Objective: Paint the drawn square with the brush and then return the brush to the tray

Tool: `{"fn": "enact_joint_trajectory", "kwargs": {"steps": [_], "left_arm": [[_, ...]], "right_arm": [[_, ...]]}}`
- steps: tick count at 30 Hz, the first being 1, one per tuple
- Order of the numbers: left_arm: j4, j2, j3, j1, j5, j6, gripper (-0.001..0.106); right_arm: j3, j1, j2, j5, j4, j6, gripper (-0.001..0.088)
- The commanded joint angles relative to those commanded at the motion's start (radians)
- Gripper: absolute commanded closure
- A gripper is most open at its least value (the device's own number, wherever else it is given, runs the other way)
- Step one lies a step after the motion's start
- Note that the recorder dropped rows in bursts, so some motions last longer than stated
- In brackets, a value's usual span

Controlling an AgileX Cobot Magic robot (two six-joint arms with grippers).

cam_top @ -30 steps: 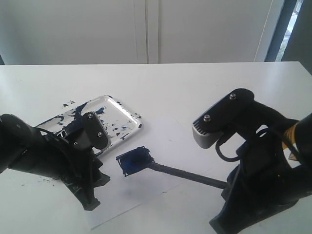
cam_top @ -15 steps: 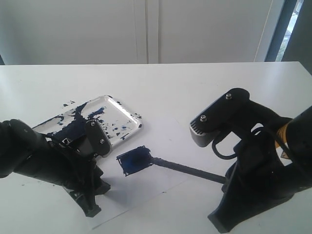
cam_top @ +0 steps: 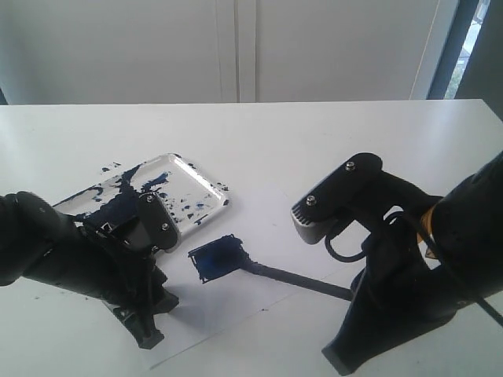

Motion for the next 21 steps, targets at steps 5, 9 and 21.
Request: {"fn": "enact_joint_trajectory", "kwargs": {"steps": [5,9,21], "left_arm": [[0.000,0.000,0.000,0.000,-0.002,0.000,0.058],[0.000,0.000,0.000,0.000,-0.002,0.000,0.058],[0.000,0.000,0.000,0.000,-0.002,0.000,0.058]], "right_arm": [[0.000,0.000,0.000,0.011,-0.002,0.002,0.0868],[0.000,0.000,0.000,0.013,-0.020,0.019,0.0868],[-0.002,0.000,0.000,-0.069,-0.035,0.022,0.0868]]}}
